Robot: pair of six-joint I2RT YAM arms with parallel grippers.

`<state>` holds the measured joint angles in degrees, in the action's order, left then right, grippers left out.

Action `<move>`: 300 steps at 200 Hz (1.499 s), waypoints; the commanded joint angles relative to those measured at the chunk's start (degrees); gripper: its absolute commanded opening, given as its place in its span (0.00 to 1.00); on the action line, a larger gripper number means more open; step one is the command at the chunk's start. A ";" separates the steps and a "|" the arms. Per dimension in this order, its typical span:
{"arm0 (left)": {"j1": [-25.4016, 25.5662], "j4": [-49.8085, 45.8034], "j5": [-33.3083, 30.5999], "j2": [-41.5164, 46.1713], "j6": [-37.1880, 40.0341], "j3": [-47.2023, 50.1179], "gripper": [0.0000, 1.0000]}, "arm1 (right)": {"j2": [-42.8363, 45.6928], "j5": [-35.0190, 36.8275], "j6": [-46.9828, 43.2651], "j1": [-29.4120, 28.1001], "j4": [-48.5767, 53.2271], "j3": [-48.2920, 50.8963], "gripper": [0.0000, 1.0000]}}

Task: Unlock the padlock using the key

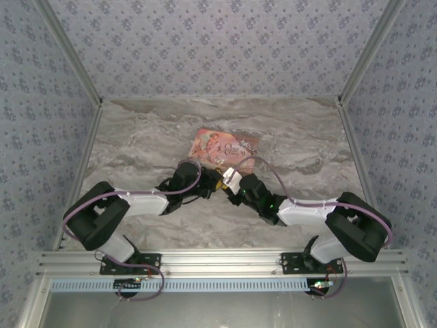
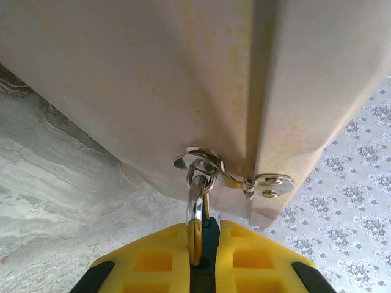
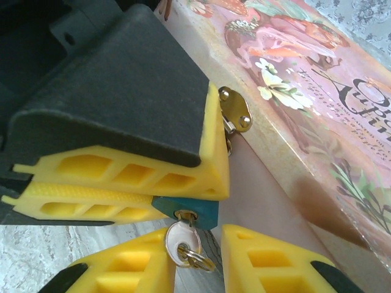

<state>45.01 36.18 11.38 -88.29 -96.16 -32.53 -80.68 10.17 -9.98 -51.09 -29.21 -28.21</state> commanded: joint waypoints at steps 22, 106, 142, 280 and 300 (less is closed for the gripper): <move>0.42 2.15 1.97 0.85 -0.15 -0.60 0.00 | -0.01 -0.87 -2.12 0.54 -2.92 -1.84 0.28; 0.38 3.02 2.37 -0.19 -0.34 -0.80 0.00 | -0.24 -3.17 -1.16 1.14 -2.40 -2.38 0.00; 0.35 3.10 2.40 -0.28 -0.37 -0.86 0.00 | -0.38 -6.36 3.60 1.55 -4.00 -1.87 0.00; 0.43 4.22 2.51 -0.13 -0.08 -0.38 0.00 | -2.72 -15.02 44.04 3.12 -10.70 -1.18 0.00; 0.42 4.20 2.36 -0.04 -0.04 -0.40 0.00 | -3.11 -16.23 45.26 3.69 -11.56 -1.23 0.00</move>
<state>44.58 35.33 9.89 -88.68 -96.53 -32.45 -83.15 -2.00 28.34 -47.72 -32.99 -28.36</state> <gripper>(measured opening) 0.105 0.058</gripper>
